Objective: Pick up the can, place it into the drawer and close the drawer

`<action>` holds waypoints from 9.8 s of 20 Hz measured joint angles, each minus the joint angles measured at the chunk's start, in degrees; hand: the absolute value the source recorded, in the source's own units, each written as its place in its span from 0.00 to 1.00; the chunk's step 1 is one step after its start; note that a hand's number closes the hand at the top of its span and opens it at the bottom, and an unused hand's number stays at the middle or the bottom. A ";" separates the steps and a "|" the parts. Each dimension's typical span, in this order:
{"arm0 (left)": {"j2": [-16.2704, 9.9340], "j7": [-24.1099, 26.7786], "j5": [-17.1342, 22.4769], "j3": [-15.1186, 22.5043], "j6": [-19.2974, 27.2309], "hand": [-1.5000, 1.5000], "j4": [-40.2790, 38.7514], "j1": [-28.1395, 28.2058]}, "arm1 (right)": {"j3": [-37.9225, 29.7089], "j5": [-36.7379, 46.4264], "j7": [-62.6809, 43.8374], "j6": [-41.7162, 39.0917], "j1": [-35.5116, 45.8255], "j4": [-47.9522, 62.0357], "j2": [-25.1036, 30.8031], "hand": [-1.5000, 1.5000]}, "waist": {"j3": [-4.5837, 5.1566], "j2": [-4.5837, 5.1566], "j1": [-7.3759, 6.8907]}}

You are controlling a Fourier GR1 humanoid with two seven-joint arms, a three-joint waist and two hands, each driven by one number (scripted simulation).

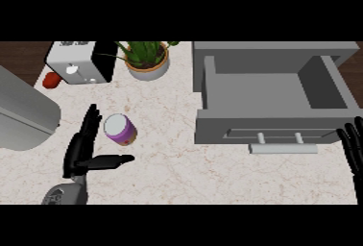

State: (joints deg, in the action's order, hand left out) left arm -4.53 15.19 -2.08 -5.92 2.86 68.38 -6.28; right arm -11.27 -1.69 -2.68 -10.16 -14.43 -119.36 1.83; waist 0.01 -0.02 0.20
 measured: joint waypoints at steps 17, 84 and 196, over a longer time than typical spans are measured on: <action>-2.24 8.80 2.40 -4.06 -1.32 0.00 -17.58 -6.69 | -1.26 -1.26 -0.47 -0.53 0.14 -0.82 0.34 0.00 | 0.00 0.02 0.09; 2.43 -13.29 4.15 6.55 5.31 1.00 9.99 -16.67 | -3.54 -5.16 -2.74 -1.89 -4.40 -8.06 -1.06 0.00 | -0.04 -0.10 -0.01; 4.45 -8.88 42.21 40.06 44.61 0.00 -43.49 -76.92 | 12.69 45.76 2.45 3.06 16.79 2.56 12.51 0.00 | -0.03 0.62 1.07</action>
State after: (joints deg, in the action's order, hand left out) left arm -0.08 6.30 40.13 34.14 47.47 24.89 -83.20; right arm 1.42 44.07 -0.24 -7.11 2.36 -116.80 14.34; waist -0.02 0.60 1.27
